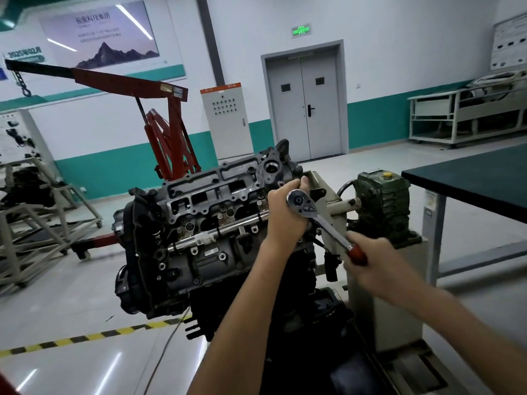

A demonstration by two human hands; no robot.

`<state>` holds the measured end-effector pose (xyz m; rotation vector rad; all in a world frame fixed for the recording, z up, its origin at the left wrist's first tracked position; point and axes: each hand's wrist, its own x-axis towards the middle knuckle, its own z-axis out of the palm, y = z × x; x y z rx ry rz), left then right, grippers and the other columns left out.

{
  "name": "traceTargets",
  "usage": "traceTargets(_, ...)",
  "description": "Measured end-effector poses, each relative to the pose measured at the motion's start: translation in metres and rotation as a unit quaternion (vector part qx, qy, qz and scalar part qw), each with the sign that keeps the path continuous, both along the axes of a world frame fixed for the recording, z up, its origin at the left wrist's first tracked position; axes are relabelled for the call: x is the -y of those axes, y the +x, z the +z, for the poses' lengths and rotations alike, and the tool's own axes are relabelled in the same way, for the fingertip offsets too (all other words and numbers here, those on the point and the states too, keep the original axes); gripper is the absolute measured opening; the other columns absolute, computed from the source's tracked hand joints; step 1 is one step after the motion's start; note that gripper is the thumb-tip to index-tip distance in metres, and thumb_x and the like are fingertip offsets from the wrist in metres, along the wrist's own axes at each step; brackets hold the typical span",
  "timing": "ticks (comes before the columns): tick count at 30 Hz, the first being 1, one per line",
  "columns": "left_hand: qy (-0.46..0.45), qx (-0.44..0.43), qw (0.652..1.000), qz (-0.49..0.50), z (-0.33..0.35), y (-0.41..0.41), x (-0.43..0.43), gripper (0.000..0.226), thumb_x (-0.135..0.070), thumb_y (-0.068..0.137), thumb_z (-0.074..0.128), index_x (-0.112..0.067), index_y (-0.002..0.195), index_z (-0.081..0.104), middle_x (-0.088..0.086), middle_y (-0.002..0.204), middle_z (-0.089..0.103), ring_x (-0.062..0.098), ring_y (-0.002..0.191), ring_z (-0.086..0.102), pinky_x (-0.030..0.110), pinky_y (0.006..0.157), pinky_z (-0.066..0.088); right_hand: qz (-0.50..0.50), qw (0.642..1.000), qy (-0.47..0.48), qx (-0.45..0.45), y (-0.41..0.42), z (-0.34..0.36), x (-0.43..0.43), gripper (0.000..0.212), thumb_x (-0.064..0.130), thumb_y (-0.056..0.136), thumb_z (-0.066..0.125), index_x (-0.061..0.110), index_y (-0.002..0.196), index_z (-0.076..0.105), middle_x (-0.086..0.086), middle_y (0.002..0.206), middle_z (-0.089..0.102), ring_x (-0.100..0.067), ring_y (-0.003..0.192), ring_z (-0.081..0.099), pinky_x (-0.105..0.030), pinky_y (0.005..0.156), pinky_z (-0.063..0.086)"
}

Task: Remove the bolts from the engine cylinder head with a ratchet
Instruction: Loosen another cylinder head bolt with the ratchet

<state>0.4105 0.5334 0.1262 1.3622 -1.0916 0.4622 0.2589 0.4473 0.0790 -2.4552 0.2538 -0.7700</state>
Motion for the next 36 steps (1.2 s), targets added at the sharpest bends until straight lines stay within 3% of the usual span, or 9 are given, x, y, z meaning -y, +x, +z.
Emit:
traceTargets(4, -0.066, -0.060, 0.996, 0.025, -0.001, -0.011, 0.015, 0.049, -0.009, 0.099, 0.049, 0.003, 0.054, 0.032, 0.006, 0.049, 0.031, 0.014, 0.046, 0.027, 0.026, 0.043, 0.022, 0.020, 0.966, 0.230, 0.114, 0.022, -0.037, -0.076, 0.011, 0.000, 0.080, 0.059, 0.008, 0.087, 0.057, -0.010, 0.058, 0.056, -0.007, 0.043, 0.045, -0.016, 0.044, 0.037)
traceTargets(7, -0.053, -0.051, 0.997, 0.029, -0.001, -0.005, 0.011, 0.048, -0.007, 0.098, 0.049, 0.004, 0.054, 0.033, 0.010, 0.049, 0.031, 0.015, 0.046, 0.028, 0.028, 0.044, 0.023, 0.055, 0.955, 0.265, 0.121, 0.030, -0.037, -0.097, 0.020, -0.002, 0.080, 0.055, 0.017, 0.076, 0.052, 0.000, 0.052, 0.050, -0.006, 0.038, 0.046, -0.018, 0.041, 0.038)
traceTargets(12, 0.116, 0.017, 0.993, -0.025, 0.010, 0.003, -0.014, 0.048, -0.011, 0.097, 0.054, -0.003, 0.053, 0.038, 0.007, 0.050, 0.036, 0.014, 0.048, 0.030, 0.030, 0.048, 0.025, 0.049, 0.999, 0.002, 0.007, 0.002, -0.002, -0.006, 0.007, 0.003, 0.078, 0.059, 0.009, 0.081, 0.056, -0.001, 0.059, 0.055, -0.010, 0.049, 0.053, -0.027, 0.052, 0.049)
traceTargets(15, 0.180, 0.059, 0.982, -0.026, 0.017, 0.008, -0.019, 0.046, -0.010, 0.095, 0.057, -0.009, 0.053, 0.038, 0.002, 0.050, 0.034, 0.013, 0.049, 0.028, 0.026, 0.049, 0.024, 0.019, 0.974, -0.223, -0.043, -0.003, 0.047, 0.042, 0.008, 0.014, 0.084, 0.058, 0.014, 0.092, 0.056, 0.010, 0.058, 0.049, -0.005, 0.049, 0.052, -0.021, 0.048, 0.047)
traceTargets(17, 0.154, 0.030, 0.987, -0.030, 0.015, 0.009, -0.018, 0.046, -0.010, 0.095, 0.056, -0.004, 0.053, 0.039, 0.004, 0.050, 0.035, 0.014, 0.050, 0.029, 0.029, 0.050, 0.025, -0.014, 0.961, -0.275, -0.023, -0.001, 0.058, 0.046, 0.008, 0.018, 0.084, 0.058, 0.016, 0.091, 0.054, 0.014, 0.055, 0.044, -0.003, 0.048, 0.048, -0.018, 0.048, 0.040)
traceTargets(22, 0.021, -0.034, 0.999, 0.012, 0.004, -0.002, -0.002, 0.051, -0.011, 0.098, 0.051, 0.008, 0.053, 0.037, 0.015, 0.048, 0.035, 0.016, 0.047, 0.030, 0.036, 0.044, 0.024, 0.002, 0.998, 0.045, 0.042, 0.002, -0.011, -0.023, 0.013, 0.007, 0.080, 0.062, 0.014, 0.083, 0.051, 0.001, 0.058, 0.051, -0.007, 0.048, 0.052, -0.014, 0.047, 0.042)
traceTargets(28, -0.033, -0.056, 0.996, 0.064, 0.003, -0.007, 0.007, 0.049, -0.009, 0.098, 0.050, 0.006, 0.054, 0.036, 0.011, 0.050, 0.033, 0.018, 0.048, 0.029, 0.035, 0.045, 0.024, 0.037, 0.943, 0.291, 0.155, 0.036, -0.040, -0.108, 0.024, -0.001, 0.082, 0.057, 0.022, 0.076, 0.050, 0.007, 0.049, 0.049, -0.002, 0.043, 0.049, -0.007, 0.043, 0.035)
traceTargets(33, 0.106, 0.002, 0.994, -0.011, 0.010, 0.001, -0.012, 0.048, -0.011, 0.098, 0.053, 0.005, 0.055, 0.038, 0.007, 0.051, 0.036, 0.014, 0.049, 0.030, 0.029, 0.048, 0.025, 0.064, 0.995, 0.064, 0.031, 0.006, -0.012, -0.026, 0.026, -0.002, 0.079, 0.059, 0.023, 0.076, 0.050, 0.003, 0.055, 0.050, -0.005, 0.044, 0.047, -0.015, 0.047, 0.039)
traceTargets(36, 0.184, 0.052, 0.981, -0.018, 0.018, 0.006, -0.017, 0.046, -0.010, 0.095, 0.057, -0.003, 0.053, 0.039, 0.002, 0.050, 0.035, 0.016, 0.050, 0.029, 0.027, 0.050, 0.025, 0.053, 0.986, -0.148, -0.049, -0.004, 0.036, 0.036, 0.014, 0.008, 0.082, 0.061, 0.018, 0.087, 0.054, 0.007, 0.059, 0.054, -0.007, 0.050, 0.055, -0.020, 0.050, 0.043)
